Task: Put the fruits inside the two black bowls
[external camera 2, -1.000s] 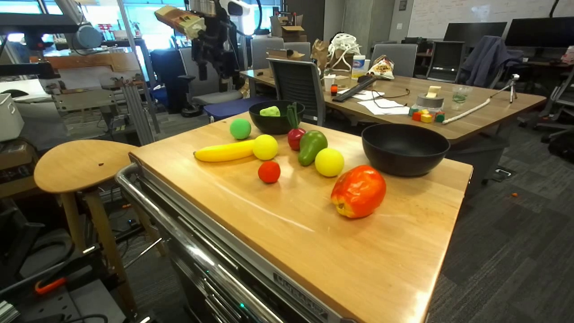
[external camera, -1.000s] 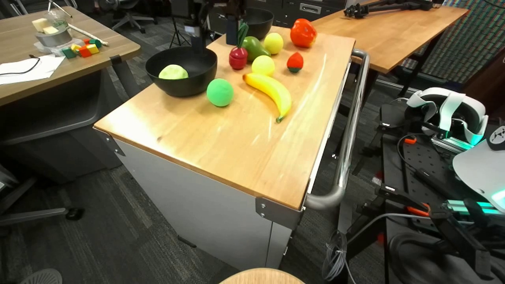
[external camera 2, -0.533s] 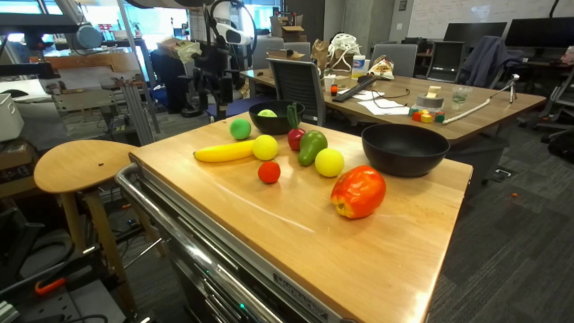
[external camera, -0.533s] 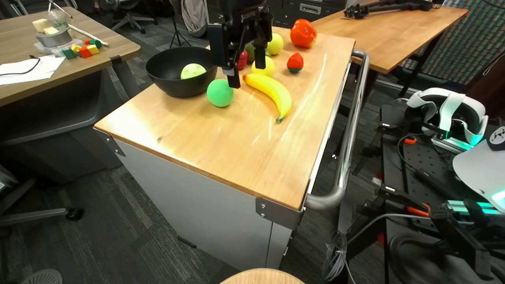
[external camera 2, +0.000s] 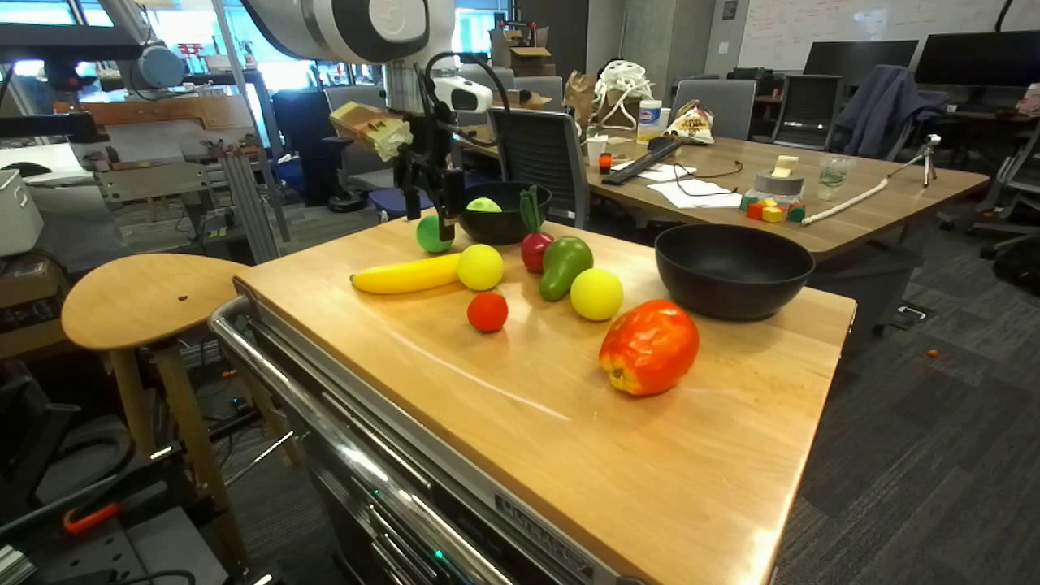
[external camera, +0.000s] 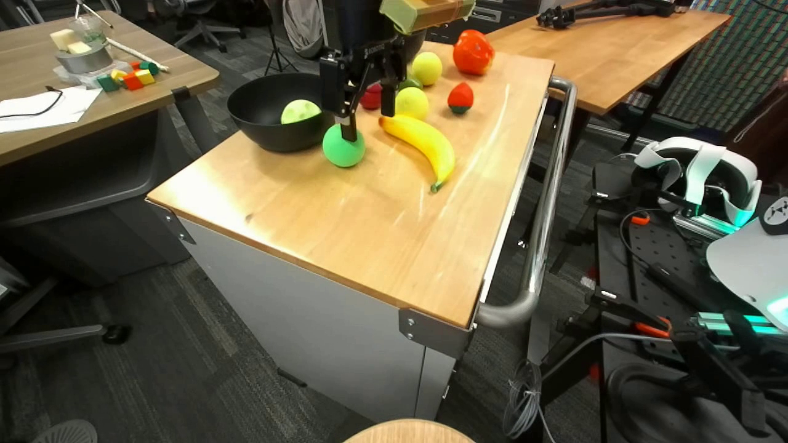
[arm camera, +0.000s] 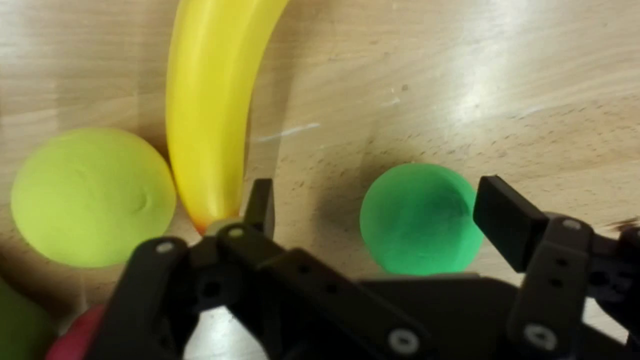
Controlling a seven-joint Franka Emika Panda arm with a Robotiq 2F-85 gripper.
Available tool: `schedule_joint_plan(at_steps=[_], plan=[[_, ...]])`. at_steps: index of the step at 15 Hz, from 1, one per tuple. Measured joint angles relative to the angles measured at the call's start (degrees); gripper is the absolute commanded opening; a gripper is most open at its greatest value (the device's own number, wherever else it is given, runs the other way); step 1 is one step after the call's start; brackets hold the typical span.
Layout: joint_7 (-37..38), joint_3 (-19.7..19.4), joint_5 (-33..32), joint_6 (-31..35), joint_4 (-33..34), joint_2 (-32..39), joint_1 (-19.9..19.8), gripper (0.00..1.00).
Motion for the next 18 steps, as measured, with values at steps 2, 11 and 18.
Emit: schedule_joint_plan(at_steps=[2,11,18], plan=[[-2.1,0.0,0.5,2.6,0.1,1.5,-0.2,1.00],[-9.5,1.9,0.6,8.9,0.3,4.8,0.1,0.94],[-12.5,2.1,0.6,11.4,0.4,6.4,-0.2,0.29]])
